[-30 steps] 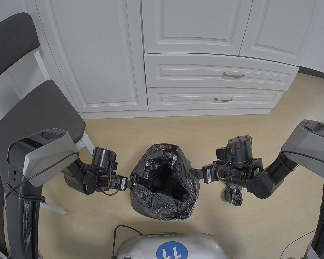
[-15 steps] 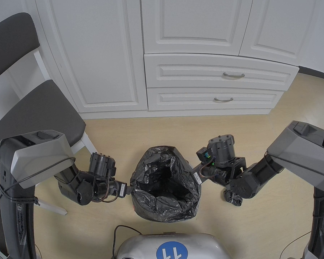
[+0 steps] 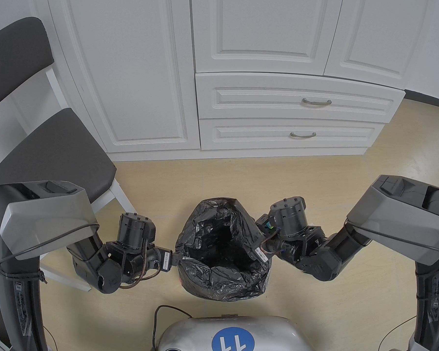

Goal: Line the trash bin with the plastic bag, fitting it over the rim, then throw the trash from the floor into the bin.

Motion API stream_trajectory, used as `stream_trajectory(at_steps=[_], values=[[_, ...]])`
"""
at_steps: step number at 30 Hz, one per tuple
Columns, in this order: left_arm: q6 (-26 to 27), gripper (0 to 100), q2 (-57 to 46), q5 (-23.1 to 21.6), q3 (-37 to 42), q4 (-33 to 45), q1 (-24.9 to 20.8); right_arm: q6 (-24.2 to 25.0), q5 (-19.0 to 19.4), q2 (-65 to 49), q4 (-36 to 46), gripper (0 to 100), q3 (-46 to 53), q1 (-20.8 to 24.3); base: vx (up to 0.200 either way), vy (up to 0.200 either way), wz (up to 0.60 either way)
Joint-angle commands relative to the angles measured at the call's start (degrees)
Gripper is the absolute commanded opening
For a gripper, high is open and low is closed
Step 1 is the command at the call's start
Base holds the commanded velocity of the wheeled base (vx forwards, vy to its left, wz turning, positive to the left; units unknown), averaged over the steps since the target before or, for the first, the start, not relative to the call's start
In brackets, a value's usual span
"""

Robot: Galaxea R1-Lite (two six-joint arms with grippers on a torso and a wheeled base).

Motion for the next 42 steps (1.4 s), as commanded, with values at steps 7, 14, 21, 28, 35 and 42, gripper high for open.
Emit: stream_trajectory(at_steps=[7,14,21,28,35,42], values=[[0.0,100,-3.1,2.6,7.2,-3.6,-0.2,-7.1,0.3,-5.0,-0.2,100,3.9,-7.0,0.000,0.000,0.00],[-0.1,100,-4.5,3.4,9.9,-5.6,-0.1,-7.2,0.7,-4.6,-0.1,100,2.3,-9.6,0.000,0.000,0.00],[-0.1,100,-4.0,3.4,11.1,-9.0,-0.1,-7.3,0.9,-1.9,1.3,100,-0.2,-11.0,0.000,0.000,0.00],[-0.1,100,-3.9,3.4,10.9,-9.1,-0.2,-7.2,1.1,2.9,1.5,100,-4.1,-12.1,0.000,0.000,0.00],[-0.1,100,-3.8,3.4,10.8,-9.4,-0.1,-6.8,4.4,6.7,3.5,100,-7.0,-12.7,0.000,0.000,0.00],[-0.1,100,-3.8,3.4,10.8,-9.5,-0.1,-6.2,6.6,10.1,3.7,100,-9.7,-13.8,0.000,0.000,0.00]])
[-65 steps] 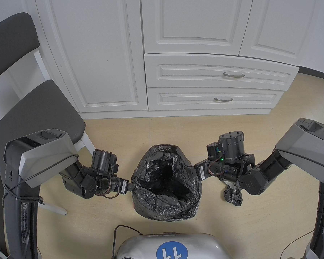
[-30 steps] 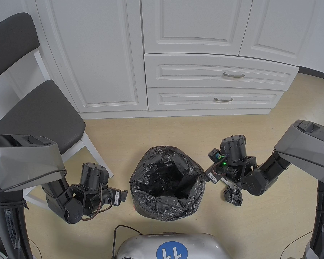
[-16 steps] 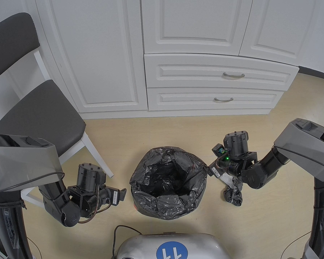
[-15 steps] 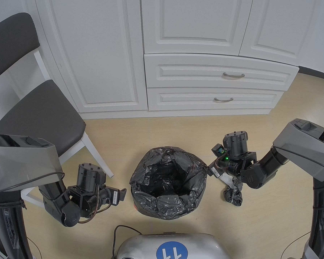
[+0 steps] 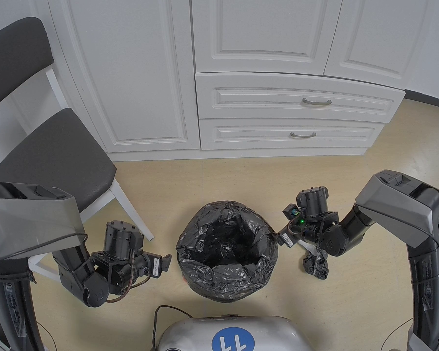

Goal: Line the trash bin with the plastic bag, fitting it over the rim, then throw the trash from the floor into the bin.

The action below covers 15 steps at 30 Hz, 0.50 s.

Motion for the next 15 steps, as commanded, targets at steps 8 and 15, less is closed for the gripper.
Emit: stream_trajectory(at_steps=[8,15], values=[[-0.1,100,0.3,-0.1,-0.1,-1.2,0.3,2.9,2.3,6.3,3.0,100,-5.2,-1.1,0.000,0.000,0.00],[-0.1,100,0.7,-0.1,0.1,-1.9,0.3,4.3,5.0,6.5,5.6,100,-6.6,-2.2,0.000,0.000,0.00]])
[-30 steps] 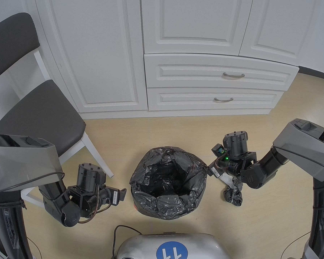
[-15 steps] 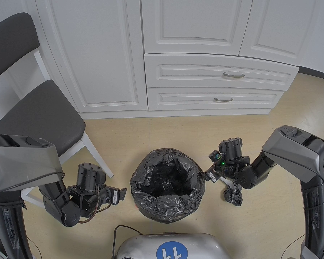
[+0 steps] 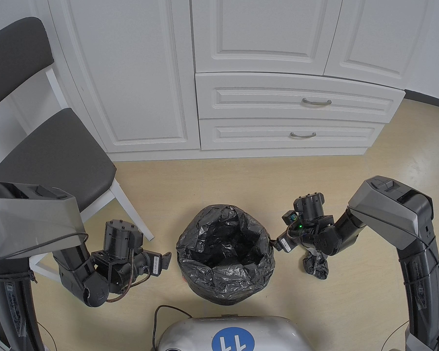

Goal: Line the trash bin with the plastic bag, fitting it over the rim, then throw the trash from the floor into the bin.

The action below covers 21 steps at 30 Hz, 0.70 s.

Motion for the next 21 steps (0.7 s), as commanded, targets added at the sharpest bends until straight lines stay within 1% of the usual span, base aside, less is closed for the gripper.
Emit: stream_trajectory(at_steps=[1,4,9,12,16,18,19,20,21], values=[[0.0,100,0.3,0.0,0.2,-0.4,0.1,0.9,0.7,0.8,0.3,100,-1.0,-0.7,0.000,0.000,0.00],[-0.1,100,0.1,0.0,0.5,-0.4,0.6,2.2,1.4,0.7,0.3,100,-1.2,-1.0,0.000,0.000,0.00],[-0.6,100,-0.6,0.0,2.2,-0.7,0.7,2.3,2.7,0.7,0.3,100,-1.4,-1.9,0.000,0.000,0.00],[-0.8,100,-0.4,0.0,3.9,-3.6,0.8,2.8,3.5,1.4,0.4,100,-2.7,-2.4,0.000,0.000,0.00],[-0.8,100,0.2,-0.6,4.2,-5.8,0.9,3.9,3.3,4.9,0.6,100,-5.8,-2.4,0.000,0.000,0.00],[-0.7,100,0.2,-0.7,4.2,-5.9,1.0,5.0,3.5,5.3,2.0,100,-6.8,-2.4,0.000,0.000,0.00],[-0.7,100,0.3,-0.7,3.9,-5.9,0.9,6.6,3.8,5.2,4.4,100,-7.5,-2.4,0.000,0.000,0.00],[-0.7,100,0.3,-0.7,3.9,-5.9,0.9,6.6,3.8,5.2,4.4,100,-7.5,-2.4,0.000,0.000,0.00],[-0.7,100,0.3,-0.7,3.3,-5.9,0.9,9.7,3.9,5.6,6.8,100,-9.5,-2.2,0.000,0.000,0.00]])
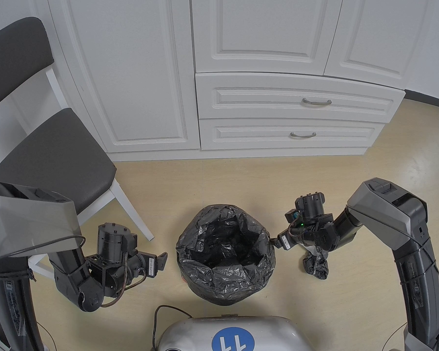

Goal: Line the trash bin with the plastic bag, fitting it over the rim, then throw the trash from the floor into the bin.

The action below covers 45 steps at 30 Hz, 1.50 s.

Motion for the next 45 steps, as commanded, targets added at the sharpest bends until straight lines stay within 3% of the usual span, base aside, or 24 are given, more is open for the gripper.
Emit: stream_trajectory(at_steps=[1,7,21,27,33,45], values=[[0.2,100,0.4,-0.1,-1.1,-0.2,0.0,4.6,0.3,1.9,3.7,100,-4.0,0.1,0.000,0.000,0.00],[0.4,100,0.4,0.1,-1.5,0.0,0.1,5.6,0.3,-0.1,3.6,100,-3.6,-1.0,0.000,0.000,0.00],[0.2,100,4.1,-0.1,-2.2,-0.3,0.3,4.8,0.4,-14.7,2.9,100,8.9,-1.7,0.000,0.000,0.00],[0.7,100,3.1,0.2,-0.3,-1.8,0.2,4.8,4.0,-13.3,3.4,100,11.8,0.7,0.000,0.000,0.00],[0.7,100,2.9,0.5,1.4,-5.8,0.5,6.2,6.7,-9.1,3.6,100,9.8,1.3,0.000,0.000,0.00],[0.8,100,3.0,0.6,3.6,-9.0,0.5,6.8,7.7,0.3,6.5,100,-0.9,-1.3,0.000,0.000,0.00]])
